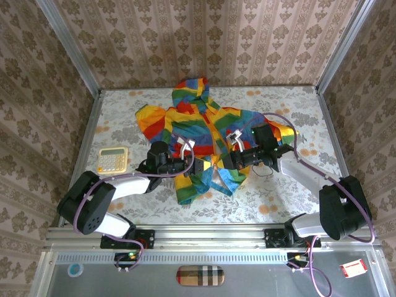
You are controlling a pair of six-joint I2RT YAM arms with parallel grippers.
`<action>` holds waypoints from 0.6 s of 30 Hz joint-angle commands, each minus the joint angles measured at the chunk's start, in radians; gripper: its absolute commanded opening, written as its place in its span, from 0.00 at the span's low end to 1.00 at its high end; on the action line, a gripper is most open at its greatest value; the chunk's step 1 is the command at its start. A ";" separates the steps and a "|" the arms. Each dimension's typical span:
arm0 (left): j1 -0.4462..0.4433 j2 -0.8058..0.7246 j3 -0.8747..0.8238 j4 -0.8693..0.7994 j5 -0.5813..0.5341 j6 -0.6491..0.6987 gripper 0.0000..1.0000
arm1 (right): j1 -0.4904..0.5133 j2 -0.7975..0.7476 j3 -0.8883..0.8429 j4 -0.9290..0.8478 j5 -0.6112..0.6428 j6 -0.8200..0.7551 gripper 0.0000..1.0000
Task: Zip up the jacket
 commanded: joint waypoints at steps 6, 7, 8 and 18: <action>0.000 -0.005 -0.001 0.016 0.032 0.008 0.00 | -0.002 0.035 0.030 0.030 -0.062 -0.002 0.00; 0.001 -0.009 -0.002 0.017 0.031 0.008 0.00 | -0.002 0.038 0.028 0.028 -0.062 -0.004 0.00; 0.002 -0.011 -0.001 0.019 0.031 0.008 0.00 | -0.002 0.038 0.027 0.024 -0.060 -0.006 0.00; 0.008 -0.027 -0.011 0.041 0.043 -0.003 0.00 | -0.003 0.041 0.028 0.027 -0.056 -0.011 0.00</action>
